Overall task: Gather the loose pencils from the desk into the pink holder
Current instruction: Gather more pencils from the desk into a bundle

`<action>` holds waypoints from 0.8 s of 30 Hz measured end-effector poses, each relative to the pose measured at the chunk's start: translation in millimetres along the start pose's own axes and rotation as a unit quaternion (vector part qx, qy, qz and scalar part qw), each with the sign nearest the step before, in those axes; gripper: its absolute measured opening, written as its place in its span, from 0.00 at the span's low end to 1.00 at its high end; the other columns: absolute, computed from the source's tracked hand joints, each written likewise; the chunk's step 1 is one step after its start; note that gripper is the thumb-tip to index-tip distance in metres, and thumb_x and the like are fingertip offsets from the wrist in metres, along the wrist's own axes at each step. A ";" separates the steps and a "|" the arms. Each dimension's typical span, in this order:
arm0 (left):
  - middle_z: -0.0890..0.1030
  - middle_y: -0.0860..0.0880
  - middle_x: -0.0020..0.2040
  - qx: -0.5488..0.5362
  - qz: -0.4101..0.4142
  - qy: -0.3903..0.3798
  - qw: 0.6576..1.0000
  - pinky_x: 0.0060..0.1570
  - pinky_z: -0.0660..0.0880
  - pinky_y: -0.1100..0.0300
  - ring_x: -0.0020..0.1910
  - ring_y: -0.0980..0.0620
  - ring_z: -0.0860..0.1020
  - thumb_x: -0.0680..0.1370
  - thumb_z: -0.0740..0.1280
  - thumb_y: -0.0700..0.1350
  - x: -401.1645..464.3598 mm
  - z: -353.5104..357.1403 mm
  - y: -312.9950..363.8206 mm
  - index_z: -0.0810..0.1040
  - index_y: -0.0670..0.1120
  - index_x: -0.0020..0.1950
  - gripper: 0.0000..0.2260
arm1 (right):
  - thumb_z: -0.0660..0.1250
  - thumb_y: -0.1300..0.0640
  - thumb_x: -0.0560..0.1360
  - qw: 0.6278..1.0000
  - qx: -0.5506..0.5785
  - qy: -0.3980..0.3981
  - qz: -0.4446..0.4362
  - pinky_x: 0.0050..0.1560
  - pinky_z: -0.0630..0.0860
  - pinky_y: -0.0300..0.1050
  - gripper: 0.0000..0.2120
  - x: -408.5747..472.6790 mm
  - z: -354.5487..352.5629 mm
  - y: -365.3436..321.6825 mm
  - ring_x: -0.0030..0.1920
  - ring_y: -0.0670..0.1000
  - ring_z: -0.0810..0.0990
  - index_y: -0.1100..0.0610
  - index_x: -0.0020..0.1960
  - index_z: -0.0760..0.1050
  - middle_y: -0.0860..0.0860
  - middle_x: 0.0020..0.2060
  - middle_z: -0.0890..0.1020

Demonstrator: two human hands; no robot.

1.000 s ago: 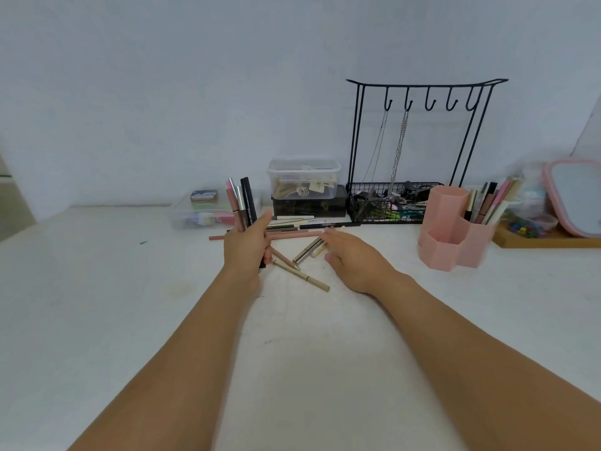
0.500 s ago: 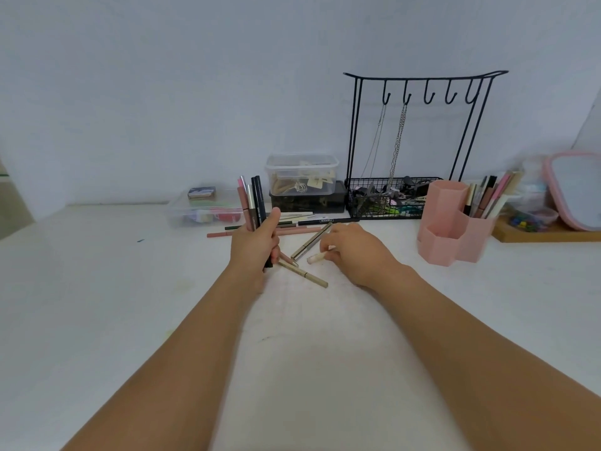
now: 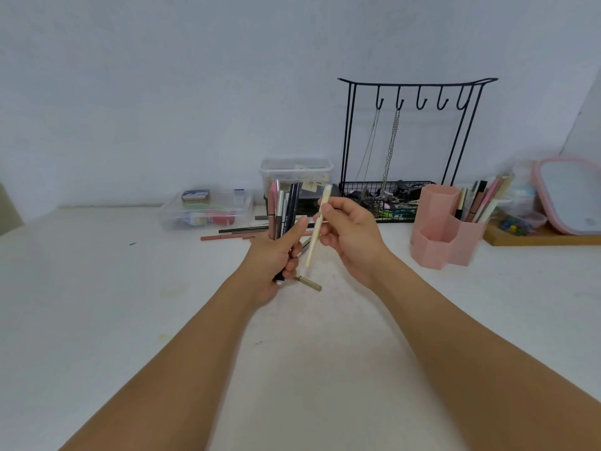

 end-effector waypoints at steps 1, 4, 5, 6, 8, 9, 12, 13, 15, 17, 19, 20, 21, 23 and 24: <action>0.69 0.50 0.27 0.003 0.008 -0.009 1.000 0.22 0.62 0.63 0.22 0.54 0.64 0.73 0.74 0.58 -0.9 1.4 -0.5 0.74 0.45 0.38 0.18 | 0.64 0.65 0.81 1.000 0.015 -0.008 0.004 0.31 0.74 0.39 0.04 -1.0 2.8 -0.4 0.31 0.48 0.75 0.62 0.54 0.76 0.57 0.37 0.79; 0.71 0.50 0.27 0.017 0.037 -0.050 0.998 0.22 0.63 0.63 0.22 0.55 0.65 0.69 0.79 0.52 -4.5 4.2 -2.0 0.78 0.42 0.45 0.17 | 0.66 0.65 0.79 0.999 0.045 -0.022 0.017 0.33 0.76 0.38 0.04 -4.7 6.8 -1.3 0.28 0.47 0.76 0.61 0.53 0.77 0.53 0.29 0.78; 0.74 0.51 0.28 0.036 0.043 -0.056 0.997 0.23 0.64 0.63 0.23 0.55 0.67 0.69 0.80 0.48 -5.1 4.2 -2.0 0.79 0.43 0.45 0.14 | 0.67 0.65 0.79 0.998 0.056 -0.025 0.027 0.32 0.77 0.37 0.04 -5.5 7.3 -1.4 0.28 0.46 0.76 0.61 0.53 0.78 0.53 0.30 0.78; 0.76 0.52 0.29 0.061 0.047 -0.055 0.996 0.24 0.65 0.63 0.24 0.56 0.70 0.69 0.80 0.45 -5.9 4.3 -1.7 0.80 0.45 0.44 0.11 | 0.68 0.65 0.78 0.997 0.064 -0.027 0.038 0.31 0.77 0.37 0.04 -6.1 7.4 -0.7 0.28 0.46 0.76 0.61 0.53 0.79 0.54 0.31 0.78; 0.77 0.51 0.30 0.103 0.050 -0.050 0.992 0.25 0.67 0.62 0.26 0.56 0.73 0.71 0.80 0.43 -5.2 3.3 -2.5 0.80 0.47 0.42 0.09 | 0.70 0.65 0.77 0.996 0.057 -0.035 0.055 0.31 0.76 0.36 0.06 -7.1 7.9 1.9 0.28 0.46 0.76 0.63 0.54 0.80 0.55 0.34 0.80; 0.76 0.49 0.29 0.116 0.048 -0.049 0.991 0.26 0.67 0.61 0.25 0.55 0.72 0.72 0.79 0.43 -3.8 2.3 -3.7 0.79 0.47 0.40 0.09 | 0.71 0.65 0.76 0.997 0.038 -0.039 0.056 0.32 0.76 0.38 0.08 -7.9 8.1 3.1 0.28 0.45 0.76 0.64 0.54 0.80 0.56 0.37 0.81; 0.75 0.47 0.28 0.132 0.030 -0.029 0.990 0.28 0.67 0.59 0.25 0.52 0.70 0.74 0.76 0.44 -1.4 -1.1 -5.0 0.78 0.46 0.39 0.09 | 0.71 0.62 0.76 0.999 -0.002 -0.035 0.040 0.39 0.77 0.42 0.09 -7.0 7.6 5.4 0.32 0.46 0.80 0.64 0.55 0.81 0.57 0.42 0.83; 0.75 0.47 0.28 0.124 0.030 -0.016 0.992 0.28 0.68 0.59 0.26 0.52 0.70 0.74 0.76 0.44 0.2 -3.2 -3.8 0.78 0.46 0.40 0.08 | 0.71 0.61 0.77 0.999 -0.010 -0.024 0.037 0.40 0.78 0.42 0.08 -5.9 6.4 6.2 0.35 0.47 0.82 0.62 0.55 0.82 0.55 0.43 0.84; 0.75 0.48 0.28 0.089 0.040 0.010 0.995 0.28 0.68 0.59 0.26 0.52 0.69 0.75 0.75 0.46 4.8 -8.5 -0.2 0.78 0.47 0.42 0.08 | 0.69 0.59 0.78 0.994 -0.110 0.012 0.001 0.44 0.78 0.41 0.07 -3.9 0.3 9.6 0.43 0.46 0.82 0.56 0.56 0.82 0.50 0.46 0.84; 0.74 0.49 0.28 0.057 0.052 0.054 0.996 0.28 0.67 0.59 0.26 0.52 0.69 0.76 0.74 0.48 11.2 -19.0 2.3 0.77 0.48 0.40 0.09 | 0.67 0.57 0.79 0.940 -0.328 0.033 -0.085 0.52 0.77 0.41 0.10 -1.1 -9.9 18.9 0.52 0.46 0.80 0.52 0.60 0.80 0.46 0.53 0.83; 0.73 0.50 0.28 0.027 0.050 0.109 0.992 0.34 0.68 0.57 0.28 0.51 0.69 0.75 0.74 0.53 17.2 -32.7 2.9 0.76 0.49 0.33 0.15 | 0.65 0.56 0.80 0.862 -0.494 -0.008 -0.112 0.62 0.73 0.44 0.15 1.5 -18.7 35.1 0.61 0.48 0.75 0.49 0.66 0.76 0.46 0.62 0.79; 0.72 0.50 0.27 0.013 0.048 0.133 0.990 0.39 0.69 0.56 0.30 0.51 0.70 0.75 0.73 0.55 19.0 -38.7 3.2 0.75 0.49 0.31 0.18 | 0.64 0.56 0.81 0.842 -0.529 -0.036 -0.102 0.66 0.70 0.45 0.17 3.2 -22.1 42.9 0.65 0.49 0.73 0.47 0.69 0.74 0.46 0.65 0.77; 0.72 0.51 0.25 -0.005 0.049 0.147 0.988 0.42 0.71 0.56 0.30 0.51 0.71 0.77 0.72 0.55 20.0 -43.0 4.0 0.73 0.48 0.30 0.19 | 0.63 0.56 0.81 0.834 -0.541 -0.058 -0.089 0.68 0.68 0.46 0.18 4.8 -24.7 48.4 0.68 0.51 0.71 0.46 0.70 0.72 0.47 0.67 0.76; 0.70 0.51 0.23 -0.057 0.053 0.156 0.985 0.42 0.72 0.55 0.28 0.52 0.72 0.79 0.71 0.52 20.4 -47.5 5.3 0.70 0.47 0.32 0.19 | 0.62 0.56 0.81 0.826 -0.554 -0.077 -0.073 0.69 0.66 0.46 0.19 8.5 -25.2 53.1 0.71 0.52 0.69 0.45 0.72 0.71 0.48 0.69 0.75; 0.69 0.51 0.22 -0.070 0.053 0.156 0.984 0.40 0.71 0.55 0.27 0.51 0.72 0.79 0.71 0.52 20.2 -48.3 5.8 0.70 0.47 0.32 0.19 | 0.62 0.55 0.82 0.817 -0.567 -0.082 -0.069 0.69 0.67 0.46 0.19 10.5 -23.9 53.3 0.70 0.52 0.69 0.45 0.72 0.71 0.49 0.70 0.75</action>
Point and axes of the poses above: each hand's wrist, its own x-axis towards the middle knuckle, its own z-axis out of the palm, y = z × x, the point moved 3 cm from there along x, towards the middle knuckle
